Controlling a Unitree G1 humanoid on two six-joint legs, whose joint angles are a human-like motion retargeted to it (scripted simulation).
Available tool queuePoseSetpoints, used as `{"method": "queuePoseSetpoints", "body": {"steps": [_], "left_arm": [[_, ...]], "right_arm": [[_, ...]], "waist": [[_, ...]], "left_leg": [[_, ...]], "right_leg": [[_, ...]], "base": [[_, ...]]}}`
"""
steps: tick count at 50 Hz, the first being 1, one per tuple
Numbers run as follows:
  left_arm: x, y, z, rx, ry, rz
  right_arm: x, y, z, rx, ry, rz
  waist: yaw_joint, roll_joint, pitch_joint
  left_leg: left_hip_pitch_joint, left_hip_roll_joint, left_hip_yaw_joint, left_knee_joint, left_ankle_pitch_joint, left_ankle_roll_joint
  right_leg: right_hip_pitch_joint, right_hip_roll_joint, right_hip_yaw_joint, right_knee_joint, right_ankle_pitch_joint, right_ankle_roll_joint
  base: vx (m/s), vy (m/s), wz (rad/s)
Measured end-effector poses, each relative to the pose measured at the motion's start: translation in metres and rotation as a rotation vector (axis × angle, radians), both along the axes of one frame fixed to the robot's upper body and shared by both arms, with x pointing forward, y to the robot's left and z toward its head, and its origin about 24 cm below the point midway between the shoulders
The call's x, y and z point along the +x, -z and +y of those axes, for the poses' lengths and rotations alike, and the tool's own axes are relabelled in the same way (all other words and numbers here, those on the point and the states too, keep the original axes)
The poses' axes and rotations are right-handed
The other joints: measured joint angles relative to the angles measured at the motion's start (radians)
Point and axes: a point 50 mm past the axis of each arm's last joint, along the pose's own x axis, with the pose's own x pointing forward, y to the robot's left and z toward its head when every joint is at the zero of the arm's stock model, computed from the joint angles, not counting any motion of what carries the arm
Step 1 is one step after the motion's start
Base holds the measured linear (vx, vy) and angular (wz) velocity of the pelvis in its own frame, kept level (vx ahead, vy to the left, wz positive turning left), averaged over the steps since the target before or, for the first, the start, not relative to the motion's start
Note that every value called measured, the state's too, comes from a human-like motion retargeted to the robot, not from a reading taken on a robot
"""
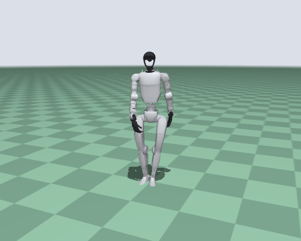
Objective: In place motions
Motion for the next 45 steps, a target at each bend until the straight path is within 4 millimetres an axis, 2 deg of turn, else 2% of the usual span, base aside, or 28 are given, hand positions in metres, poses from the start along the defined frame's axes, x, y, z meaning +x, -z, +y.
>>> {"method": "queuePoseSetpoints", "body": {"steps": [2, 5, 8, 10, 12, 15, 18, 19, 20, 22, 24, 27, 30, 33, 36, 39, 42, 45], "left_arm": [[-0.021, -0.007, 0.001, -0.002, -0.024, 0.051], [-0.041, -0.015, 0.0, -0.011, -0.049, 0.1], [-0.045, -0.017, -0.002, -0.037, -0.067, 0.12], [-0.04, -0.015, -0.004, -0.056, -0.067, 0.113], [-0.026, -0.009, -0.004, -0.064, -0.048, 0.079], [0.007, 0.002, -0.003, -0.047, 0.007, -0.008], [0.053, 0.012, -0.002, -0.016, 0.065, -0.12], [0.07, 0.014, 0.0, -0.008, 0.105, -0.155], [0.086, 0.015, 0.001, -0.001, 0.154, -0.19], [0.118, 0.017, 0.003, -0.006, 0.194, -0.275], [0.153, 0.016, 0.005, -0.006, 0.245, -0.368], [0.201, 0.011, 0.005, 0.004, 0.274, -0.517], [0.243, 0.002, 0.003, 0.025, 0.286, -0.655], [0.272, -0.007, 0.0, 0.044, 0.283, -0.761], [0.289, -0.014, 0.0, 0.056, 0.276, -0.827], [0.291, -0.015, -0.001, 0.058, 0.279, -0.842], [0.281, -0.011, -0.001, 0.049, 0.289, -0.806], [0.258, -0.002, -0.001, 0.029, 0.294, -0.723]], "right_arm": [[0.021, -0.007, 0.011, 0.049, -0.011, -0.075], [0.04, -0.016, 0.026, 0.113, -0.01, -0.154], [0.045, -0.019, 0.033, 0.157, 0.008, -0.188], [0.041, -0.018, 0.033, 0.166, 0.012, -0.183], [0.029, -0.012, 0.029, 0.148, 0.006, -0.151], [0.0, -0.001, 0.017, 0.082, -0.011, -0.062], [-0.039, 0.01, -0.002, -0.026, -0.028, 0.069], [-0.055, 0.013, -0.011, -0.068, -0.017, 0.124], [-0.072, 0.014, -0.02, -0.109, 0.0, 0.182], [-0.106, 0.015, -0.034, -0.187, 0.009, 0.302], [-0.141, 0.011, -0.05, -0.257, 0.057, 0.429], [-0.185, 0.001, -0.068, -0.334, 0.139, 0.575], [-0.218, -0.008, -0.08, -0.385, 0.234, 0.662], [-0.238, -0.015, -0.086, -0.423, 0.316, 0.696], [-0.247, -0.018, -0.088, -0.443, 0.37, 0.709], [-0.246, -0.017, -0.085, -0.438, 0.39, 0.709], [-0.234, -0.011, -0.078, -0.405, 0.368, 0.683], [-0.211, -0.003, -0.068, -0.353, 0.307, 0.628]], "waist": [[-0.005, 0.0, 0.002], [-0.014, -0.001, 0.004], [-0.022, -0.004, 0.004], [-0.027, -0.008, 0.004], [-0.032, -0.012, 0.003], [-0.039, -0.018, 0.003], [0.181, -0.029, 0.013], [0.118, -0.028, 0.011], [-0.026, -0.024, 0.007], [0.039, -0.026, 0.012], [-0.019, -0.023, 0.008], [-0.025, -0.022, 0.008], [-0.028, -0.02, 0.005], [-0.033, -0.017, 0.005], [-0.036, -0.013, 0.005], [-0.036, -0.008, 0.004], [-0.031, -0.003, 0.003], [-0.023, 0.0, 0.002]], "left_leg": [[0.002, 0.002, 0.005, 0.0, -0.002, 0.0], [0.003, 0.006, 0.007, 0.001, -0.003, -0.002], [0.004, 0.01, 0.009, -0.001, -0.003, -0.003], [0.005, 0.012, 0.011, -0.003, -0.003, -0.004], [0.007, 0.013, 0.014, -0.005, -0.002, -0.004], [0.009, 0.016, 0.018, -0.007, -0.002, -0.004], [0.035, 0.02, 0.25, -0.05, -0.013, 0.033], [0.032, 0.021, 0.184, -0.041, -0.011, 0.022], [0.018, 0.019, 0.037, -0.015, -0.004, 0.001], [0.007, 0.014, 0.128, -0.018, 0.0, 0.031], [0.014, 0.021, 0.075, -0.018, -0.001, 0.015], [0.011, 0.026, 0.089, -0.02, -0.001, 0.015], [0.009, 0.031, 0.1, -0.022, -0.003, 0.012], [0.008, 0.035, 0.11, -0.023, -0.003, 0.01], [0.008, 0.037, 0.117, -0.023, -0.002, 0.009], [0.007, 0.038, 0.119, -0.022, -0.002, 0.009], [0.005, 0.037, 0.115, -0.02, 0.0, 0.008], [0.003, 0.032, 0.105, -0.018, 0.002, 0.009]], "right_leg": [[-0.001, 0.001, 0.001, 0.002, 0.0, 0.0], [-0.003, 0.002, 0.002, 0.005, 0.001, 0.0], [-0.005, 0.005, 0.004, 0.006, 0.002, 0.0], [-0.006, 0.006, 0.005, 0.006, 0.004, 0.0], [-0.006, 0.007, 0.008, 0.005, 0.005, -0.001], [-0.008, 0.01, 0.013, 0.005, 0.007, -0.001], [-0.036, 0.067, 0.242, 0.026, 0.037, -0.019], [-0.028, 0.053, 0.177, 0.019, 0.03, -0.014], [-0.01, 0.019, 0.033, 0.003, 0.013, -0.003], [-0.016, 0.041, 0.111, 0.009, 0.023, -0.01], [-0.014, 0.031, 0.056, 0.003, 0.018, -0.005], [-0.019, 0.035, 0.063, 0.003, 0.02, -0.005], [-0.025, 0.037, 0.066, 0.003, 0.021, -0.006], [-0.029, 0.038, 0.07, 0.003, 0.023, -0.006], [-0.03, 0.039, 0.072, 0.002, 0.024, -0.007], [-0.03, 0.04, 0.072, 0.002, 0.024, -0.007], [-0.029, 0.039, 0.069, 0.001, 0.023, -0.007], [-0.027, 0.036, 0.064, 0.0, 0.022, -0.008]], "base": [[0.0, 0.0, 0.0], [0.0, 0.0, 0.0], [0.0, -0.03, -0.04], [0.0, -0.06, -0.08], [-0.01, -0.06, -0.11], [-0.01, -0.07, -0.49], [-0.01, -0.06, -2.82], [-0.02, -0.05, 1.84], [-0.02, -0.05, 2.54], [-0.02, -0.04, 0.06], [-0.03, -0.03, 0.61], [-0.02, -0.01, -0.2], [-0.02, -0.01, -0.23], [-0.02, 0.0, -0.19], [0.0, 0.0, 0.0], [0.0, 0.0, 0.0], [0.01, 0.06, 0.09], [0.01, 0.06, 0.19]]}}
